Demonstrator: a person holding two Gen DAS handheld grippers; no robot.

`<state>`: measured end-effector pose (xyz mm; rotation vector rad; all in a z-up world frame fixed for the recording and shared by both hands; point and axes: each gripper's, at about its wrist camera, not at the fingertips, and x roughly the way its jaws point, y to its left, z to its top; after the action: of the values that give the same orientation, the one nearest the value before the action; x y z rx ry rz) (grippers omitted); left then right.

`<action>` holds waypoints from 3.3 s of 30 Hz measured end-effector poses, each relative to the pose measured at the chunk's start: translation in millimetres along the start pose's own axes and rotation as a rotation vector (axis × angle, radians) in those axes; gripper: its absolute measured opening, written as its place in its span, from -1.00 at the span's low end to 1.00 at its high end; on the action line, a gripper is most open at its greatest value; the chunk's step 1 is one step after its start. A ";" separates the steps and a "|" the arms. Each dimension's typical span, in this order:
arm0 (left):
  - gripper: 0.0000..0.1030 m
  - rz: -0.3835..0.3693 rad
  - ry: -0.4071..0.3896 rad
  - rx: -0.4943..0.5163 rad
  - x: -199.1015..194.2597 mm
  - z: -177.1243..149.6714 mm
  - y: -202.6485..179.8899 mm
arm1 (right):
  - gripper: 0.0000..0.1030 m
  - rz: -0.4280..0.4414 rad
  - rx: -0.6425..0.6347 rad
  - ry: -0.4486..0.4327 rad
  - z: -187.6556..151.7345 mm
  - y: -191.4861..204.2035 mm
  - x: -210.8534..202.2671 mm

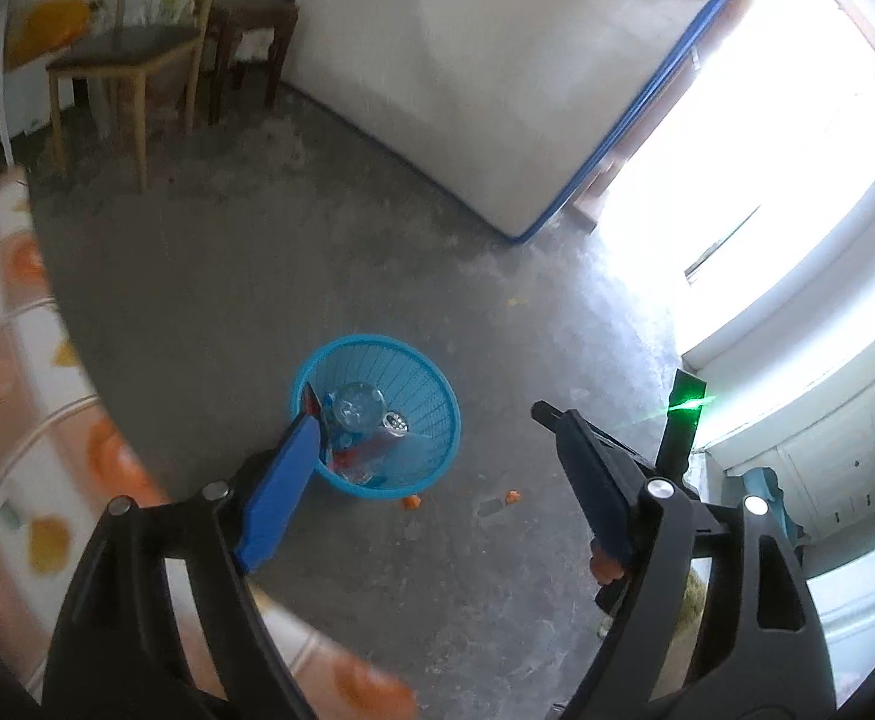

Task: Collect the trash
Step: 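Move both grippers back over the table toward the boxes, then grasp the blue toothpaste box with the right gripper and pass it to the left gripper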

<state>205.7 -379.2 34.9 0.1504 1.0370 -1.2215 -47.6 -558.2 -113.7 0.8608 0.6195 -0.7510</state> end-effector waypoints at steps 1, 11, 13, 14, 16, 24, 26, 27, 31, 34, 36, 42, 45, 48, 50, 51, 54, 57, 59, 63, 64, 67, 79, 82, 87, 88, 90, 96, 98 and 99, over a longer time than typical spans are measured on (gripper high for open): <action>0.55 -0.001 -0.024 0.006 -17.8 -7.0 0.1 | 0.43 0.014 -0.003 -0.007 -4.4 2.4 -11.5; 0.63 0.237 -0.307 -0.112 -218.3 -92.1 69.3 | 0.48 0.181 -0.194 -0.015 -34.6 76.3 -95.4; 0.65 0.310 -0.348 -0.164 -253.9 -118.2 88.8 | 0.51 0.243 -0.264 0.006 -38.6 106.0 -103.7; 0.66 0.344 -0.367 -0.197 -269.8 -133.2 98.2 | 0.52 0.272 -0.299 0.017 -42.0 121.8 -107.4; 0.68 0.384 -0.389 -0.255 -292.0 -161.0 113.3 | 0.53 0.341 -0.376 0.045 -49.9 157.3 -112.1; 0.68 0.479 -0.370 -0.442 -313.1 -255.4 164.0 | 0.52 0.582 -0.697 0.282 -128.4 319.7 -90.2; 0.68 0.523 -0.349 -0.496 -307.1 -272.5 176.7 | 0.53 0.604 -0.801 0.355 -159.4 364.1 -75.0; 0.68 0.541 -0.336 -0.521 -304.5 -281.8 181.5 | 0.53 0.597 -0.846 0.380 -172.7 381.9 -68.0; 0.68 0.548 -0.307 -0.626 -290.2 -299.3 205.9 | 0.52 0.508 -1.056 0.400 -217.8 448.1 -38.0; 0.68 0.529 -0.315 -0.691 -288.7 -311.4 216.2 | 0.52 0.460 -1.149 0.429 -237.3 473.8 -21.0; 0.68 0.527 -0.320 -0.712 -289.1 -315.6 217.7 | 0.52 0.420 -1.210 0.440 -246.7 485.1 -12.2; 0.68 0.503 -0.366 -0.759 -300.5 -330.8 224.1 | 0.49 0.318 -1.316 0.476 -269.1 500.5 6.6; 0.68 0.506 -0.384 -0.776 -309.2 -337.7 228.2 | 0.21 0.308 -1.311 0.497 -275.7 504.3 8.4; 0.68 0.499 -0.405 -0.796 -317.5 -344.9 231.2 | -0.01 0.293 -1.302 0.519 -283.0 507.1 7.7; 0.68 0.496 -0.415 -0.804 -320.8 -348.5 231.2 | -0.03 0.290 -1.297 0.519 -287.3 508.6 3.8; 0.68 0.495 -0.417 -0.806 -321.6 -350.0 231.2 | -0.03 0.289 -1.297 0.518 -289.6 509.0 0.9; 0.68 0.491 -0.416 -0.813 -320.9 -352.2 231.8 | -0.04 0.291 -1.288 0.530 -299.2 508.8 -8.8; 0.68 0.479 -0.410 -0.815 -318.2 -353.1 232.1 | -0.04 0.295 -1.243 0.569 -308.3 503.4 -18.5; 0.68 0.474 -0.406 -0.815 -317.4 -353.2 232.8 | -0.04 0.307 -1.191 0.616 -314.4 498.1 -23.3; 0.68 0.465 -0.395 -0.812 -312.9 -350.6 233.4 | -0.03 0.354 -1.096 0.682 -321.5 486.2 -35.1; 0.68 0.463 -0.392 -0.811 -311.8 -350.6 233.5 | -0.03 0.378 -1.069 0.708 -323.4 483.1 -38.1; 0.68 0.452 -0.386 -0.812 -309.0 -351.2 234.7 | -0.03 0.449 -1.026 0.770 -331.8 476.1 -47.2; 0.68 0.390 -0.350 -0.779 -293.6 -332.0 240.0 | 0.28 0.628 -0.922 0.757 -310.1 440.0 -76.7; 0.68 0.445 -0.324 -0.752 -282.9 -316.7 241.9 | 0.28 0.608 -0.853 0.715 -289.0 426.1 -71.7; 0.68 0.550 -0.276 -0.733 -264.6 -297.5 246.0 | 0.28 0.581 -0.790 0.649 -260.8 411.6 -65.6; 0.61 0.597 -0.253 -0.709 -260.3 -292.6 244.9 | 0.28 0.575 -0.781 0.634 -255.4 409.4 -64.3; 0.53 0.674 -0.219 -0.655 -254.4 -288.2 241.5 | 0.28 0.569 -0.772 0.612 -248.5 407.6 -61.6; 0.32 0.702 -0.201 -0.592 -262.9 -294.9 233.4 | 0.44 0.549 -0.817 0.520 -224.4 432.3 -51.6; 0.25 0.687 -0.198 -0.590 -267.9 -300.4 233.2 | 0.50 0.557 -0.863 0.472 -217.2 455.0 -48.0; 0.20 0.680 -0.196 -0.592 -268.7 -301.9 233.9 | 0.55 0.552 -0.897 0.448 -216.3 470.3 -45.0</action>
<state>233.4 81.1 -38.2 -0.0781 1.0153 -0.2856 257.8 -157.7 14.0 0.3106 0.9514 0.2533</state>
